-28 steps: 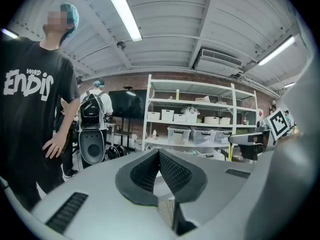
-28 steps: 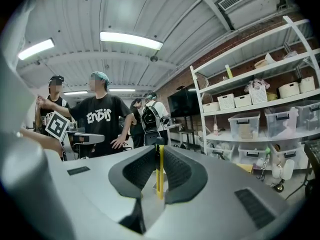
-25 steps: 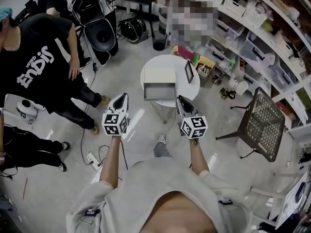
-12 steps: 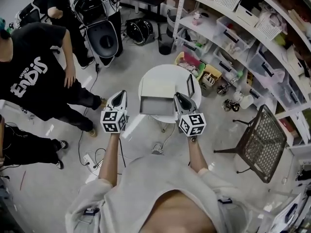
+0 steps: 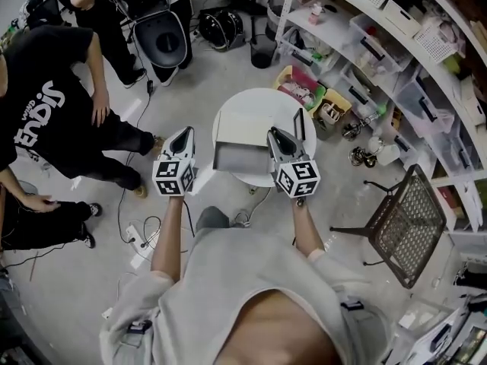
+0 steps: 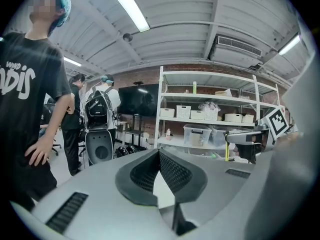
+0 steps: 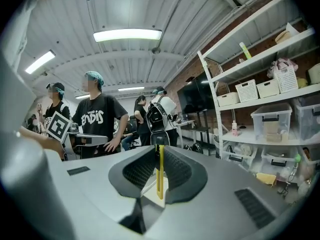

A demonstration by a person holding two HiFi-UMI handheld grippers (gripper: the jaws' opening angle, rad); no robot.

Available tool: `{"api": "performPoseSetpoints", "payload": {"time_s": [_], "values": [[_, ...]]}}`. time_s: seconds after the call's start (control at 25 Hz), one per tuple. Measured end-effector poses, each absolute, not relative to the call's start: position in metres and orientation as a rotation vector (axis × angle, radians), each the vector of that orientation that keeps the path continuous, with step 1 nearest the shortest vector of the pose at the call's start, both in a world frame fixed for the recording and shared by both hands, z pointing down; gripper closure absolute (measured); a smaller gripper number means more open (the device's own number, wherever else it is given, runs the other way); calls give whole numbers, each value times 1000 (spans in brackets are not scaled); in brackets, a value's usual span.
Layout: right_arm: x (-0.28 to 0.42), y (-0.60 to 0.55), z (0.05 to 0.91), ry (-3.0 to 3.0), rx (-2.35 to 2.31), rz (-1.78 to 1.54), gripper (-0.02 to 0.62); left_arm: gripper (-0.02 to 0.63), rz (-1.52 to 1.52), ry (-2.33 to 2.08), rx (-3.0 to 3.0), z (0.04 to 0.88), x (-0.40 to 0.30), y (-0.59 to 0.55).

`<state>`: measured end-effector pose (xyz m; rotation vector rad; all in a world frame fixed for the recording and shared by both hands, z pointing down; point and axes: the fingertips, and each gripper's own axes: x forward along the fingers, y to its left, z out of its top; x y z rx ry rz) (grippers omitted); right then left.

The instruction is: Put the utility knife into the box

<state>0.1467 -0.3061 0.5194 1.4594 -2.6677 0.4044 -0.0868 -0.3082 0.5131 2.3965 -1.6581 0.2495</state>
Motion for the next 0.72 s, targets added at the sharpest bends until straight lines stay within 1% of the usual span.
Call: {"api": "performPoseSetpoints", "payload": {"time_s": [0.72], "values": [[125,-326,570,-2547,1452,544,526,588,311,-1517,2380,558,-90,-349]]}}
